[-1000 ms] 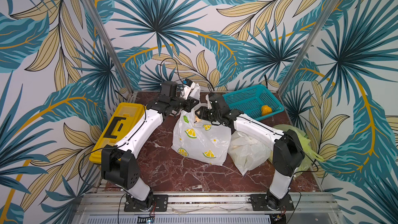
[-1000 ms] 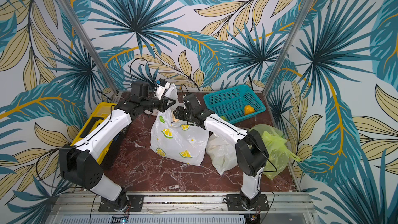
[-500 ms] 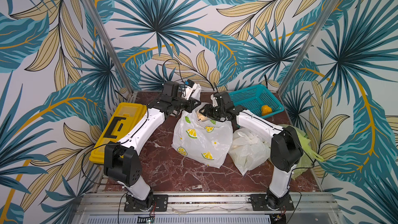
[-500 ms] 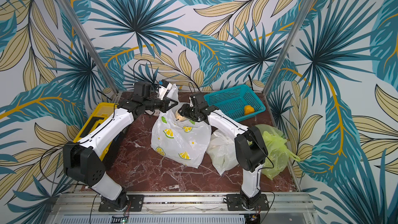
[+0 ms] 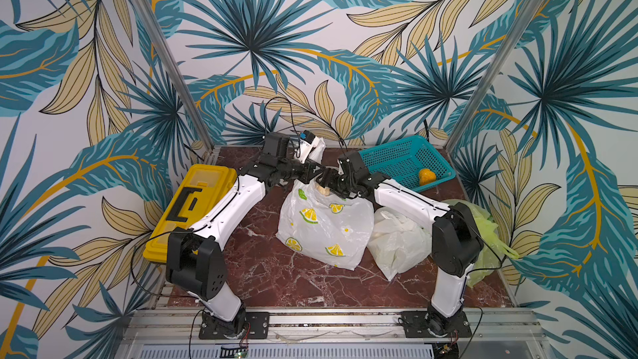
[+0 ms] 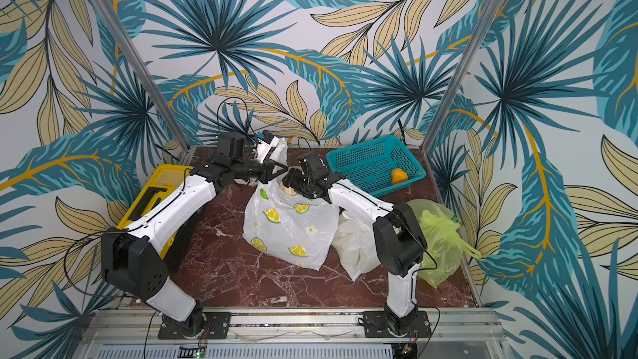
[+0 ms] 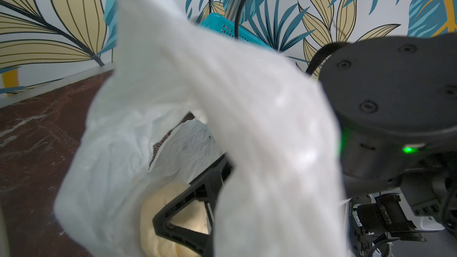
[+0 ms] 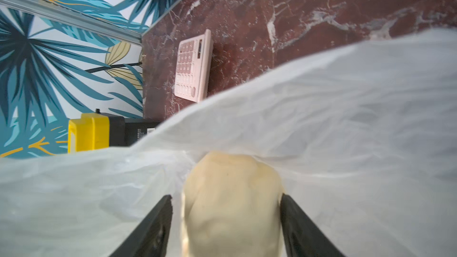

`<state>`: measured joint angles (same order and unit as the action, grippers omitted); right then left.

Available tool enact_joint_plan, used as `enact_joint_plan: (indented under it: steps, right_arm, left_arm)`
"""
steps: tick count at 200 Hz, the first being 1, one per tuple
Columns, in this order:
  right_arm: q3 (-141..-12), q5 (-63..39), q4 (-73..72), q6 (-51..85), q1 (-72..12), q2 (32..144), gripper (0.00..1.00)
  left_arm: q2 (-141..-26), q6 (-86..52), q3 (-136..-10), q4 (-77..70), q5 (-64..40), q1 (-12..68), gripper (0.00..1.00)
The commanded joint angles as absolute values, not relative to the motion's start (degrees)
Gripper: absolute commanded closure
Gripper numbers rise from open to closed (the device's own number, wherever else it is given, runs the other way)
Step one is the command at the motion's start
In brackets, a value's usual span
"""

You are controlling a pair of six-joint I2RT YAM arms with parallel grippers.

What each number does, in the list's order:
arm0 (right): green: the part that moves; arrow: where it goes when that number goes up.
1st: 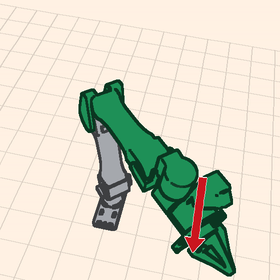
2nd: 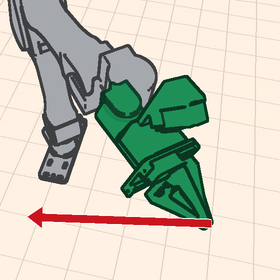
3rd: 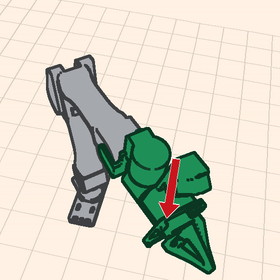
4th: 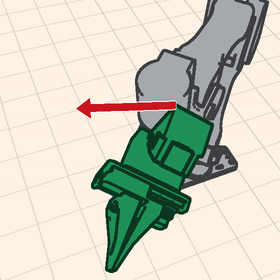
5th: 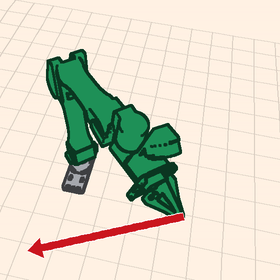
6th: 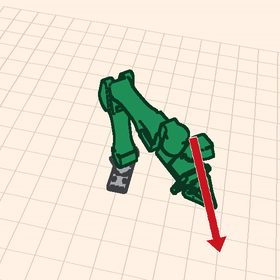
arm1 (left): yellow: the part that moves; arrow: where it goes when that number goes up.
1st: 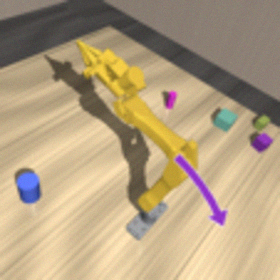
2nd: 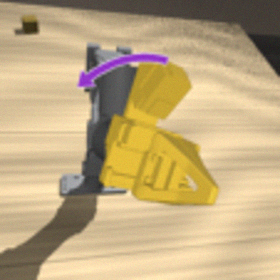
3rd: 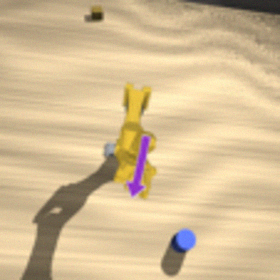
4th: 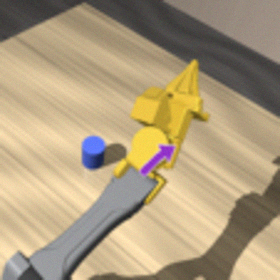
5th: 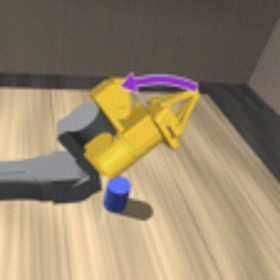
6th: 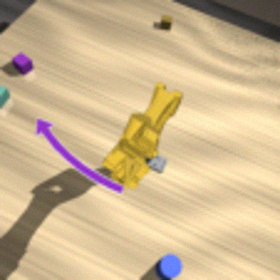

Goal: Place the pears into plastic bags & tie knots
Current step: Place the pear in the plastic bag, then pick up the pear from the basket.

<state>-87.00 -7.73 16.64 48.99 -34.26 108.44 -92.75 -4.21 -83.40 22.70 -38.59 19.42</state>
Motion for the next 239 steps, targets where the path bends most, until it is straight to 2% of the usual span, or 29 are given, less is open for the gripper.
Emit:
enact_joint_plan:
  steps: [1,37,63,77,95,133,163,184,206,239]
  right_arm:
    - [-88.69,-4.97,23.94,41.70,-34.33,105.48,0.22]
    - [-91.70,-1.68,30.60,33.91,-32.13,101.33,0.20]
    - [-91.46,0.17,33.90,28.54,-23.11,97.20,0.20]
    - [-92.94,6.62,38.05,23.06,-17.68,98.03,0.20]
    - [-95.44,14.31,40.90,17.33,-10.83,101.80,0.20]
    - [-107.94,21.43,44.12,12.95,-0.17,115.39,0.19]
    - [-119.57,25.12,48.83,9.40,2.15,127.33,0.19]
    - [-122.91,27.35,49.75,8.41,3.35,132.39,0.19]
    - [-123.88,26.80,48.57,7.69,5.01,136.04,0.19]
    - [-132.79,25.73,52.98,6.65,6.45,145.01,0.21]
  left_arm:
    - [-91.03,-3.29,-83.06,21.74,-39.04,18.69,1.00]
    - [-90.72,-4.65,-82.22,21.75,-35.35,17.68,1.00]
    - [-89.34,-7.71,-80.92,21.71,-29.32,15.90,1.00]
    - [-88.05,-8.24,-79.96,21.72,-28.70,15.23,1.00]
    - [-86.67,-8.17,-79.29,21.71,-29.58,15.13,1.00]
    - [-86.79,-8.37,-78.48,21.69,-32.57,15.54,1.00]
    - [-87.32,-8.01,-78.40,21.71,-33.13,15.67,1.00]
    - [-87.52,-8.17,-78.49,21.73,-33.36,15.73,1.00]
    - [-87.15,-8.43,-78.06,21.76,-33.57,15.91,1.00]
    - [-86.42,-8.09,-76.80,21.80,-32.56,15.89,1.00]
